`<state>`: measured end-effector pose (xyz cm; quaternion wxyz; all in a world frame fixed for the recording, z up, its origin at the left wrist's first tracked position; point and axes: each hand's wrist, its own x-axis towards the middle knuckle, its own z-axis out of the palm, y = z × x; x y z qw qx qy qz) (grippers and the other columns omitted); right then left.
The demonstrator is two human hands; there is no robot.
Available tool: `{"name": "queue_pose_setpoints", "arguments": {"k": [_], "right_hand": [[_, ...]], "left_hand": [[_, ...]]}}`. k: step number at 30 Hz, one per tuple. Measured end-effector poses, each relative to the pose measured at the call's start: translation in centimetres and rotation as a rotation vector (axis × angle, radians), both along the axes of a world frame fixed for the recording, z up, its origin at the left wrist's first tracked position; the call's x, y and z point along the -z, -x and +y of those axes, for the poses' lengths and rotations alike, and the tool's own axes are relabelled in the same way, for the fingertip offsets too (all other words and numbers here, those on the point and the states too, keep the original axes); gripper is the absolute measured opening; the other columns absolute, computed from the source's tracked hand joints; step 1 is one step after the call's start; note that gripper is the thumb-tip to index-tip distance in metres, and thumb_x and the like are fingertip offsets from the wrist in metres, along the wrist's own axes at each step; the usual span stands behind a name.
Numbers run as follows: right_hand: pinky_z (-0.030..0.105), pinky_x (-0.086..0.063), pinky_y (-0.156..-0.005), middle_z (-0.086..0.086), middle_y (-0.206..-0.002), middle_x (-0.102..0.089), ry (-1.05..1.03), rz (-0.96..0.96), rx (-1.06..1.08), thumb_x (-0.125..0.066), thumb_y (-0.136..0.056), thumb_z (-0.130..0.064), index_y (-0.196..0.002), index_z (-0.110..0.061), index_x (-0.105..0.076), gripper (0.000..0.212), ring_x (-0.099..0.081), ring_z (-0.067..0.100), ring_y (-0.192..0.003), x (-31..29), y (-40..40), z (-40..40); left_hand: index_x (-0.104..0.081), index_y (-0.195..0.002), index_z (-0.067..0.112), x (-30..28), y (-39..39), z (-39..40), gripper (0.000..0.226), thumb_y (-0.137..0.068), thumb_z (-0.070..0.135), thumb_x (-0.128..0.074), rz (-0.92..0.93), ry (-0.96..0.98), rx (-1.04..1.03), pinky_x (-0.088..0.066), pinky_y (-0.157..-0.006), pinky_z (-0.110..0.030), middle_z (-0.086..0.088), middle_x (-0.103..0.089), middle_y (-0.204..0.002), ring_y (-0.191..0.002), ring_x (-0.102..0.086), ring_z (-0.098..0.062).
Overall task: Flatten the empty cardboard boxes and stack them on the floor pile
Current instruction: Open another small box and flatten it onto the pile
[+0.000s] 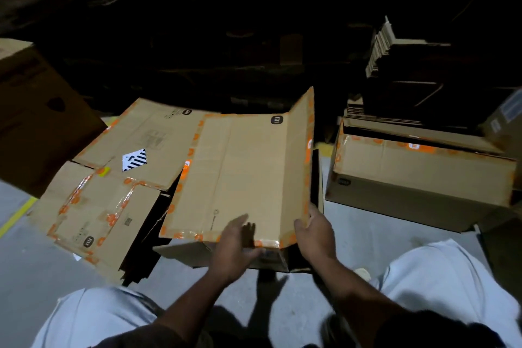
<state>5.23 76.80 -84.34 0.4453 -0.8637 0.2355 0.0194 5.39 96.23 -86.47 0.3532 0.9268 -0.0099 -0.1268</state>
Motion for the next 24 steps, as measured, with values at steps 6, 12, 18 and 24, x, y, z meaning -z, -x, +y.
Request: {"name": "queue_pose_setpoints", "arguments": {"k": [6,12,18,24], "right_hand": [[0.036,-0.054,-0.081,-0.004,-0.106,-0.056,0.001,-0.140,-0.244,-0.056,-0.086,-0.039,-0.121,-0.025,-0.058,0.037,-0.062,0.018,-0.095,-2.1,0.7,3.7],[0.008,-0.043,-0.091,-0.011,-0.123,-0.052,-0.391,-0.153,-0.539,-0.058,-0.096,-0.049,-0.143,-0.020,-0.053,0.055,-0.055,-0.004,-0.107,-4.0,-1.2,5.2],[0.031,-0.046,-0.099,0.001,-0.143,-0.052,-0.222,0.067,-0.266,-0.060,-0.098,-0.029,-0.143,-0.019,-0.050,0.047,-0.055,0.013,-0.121,0.9,-4.6,2.8],[0.037,-0.023,-0.122,-0.003,-0.165,-0.016,-0.132,0.198,-0.525,-0.059,-0.092,-0.005,-0.159,-0.025,-0.018,0.081,-0.015,0.018,-0.152,2.4,-6.3,4.6]], "left_hand": [[-0.043,-0.147,0.026,1.1,1.0,-3.0,0.079,-0.077,0.038,-0.078,-0.133,0.046,0.122,-0.052,-0.092,-0.030,0.008,-0.065,-0.127,-0.113,-0.063,-0.010],[-0.074,-0.096,0.002,-1.8,-0.6,-1.3,0.079,-0.090,0.073,-0.040,-0.209,0.195,-0.506,-0.051,-0.068,-0.038,-0.016,-0.075,-0.088,-0.080,-0.069,-0.029],[-0.055,-0.136,-0.002,-0.7,-2.6,4.0,0.113,-0.070,0.089,-0.052,-0.052,0.676,-0.889,-0.041,-0.111,-0.053,-0.018,-0.062,-0.135,-0.124,-0.057,-0.039],[-0.038,-0.153,0.019,-1.1,-2.1,3.5,0.100,-0.074,0.077,-0.059,-0.025,0.888,-0.819,-0.026,-0.121,-0.044,0.005,-0.046,-0.150,-0.131,-0.041,-0.011]]}}
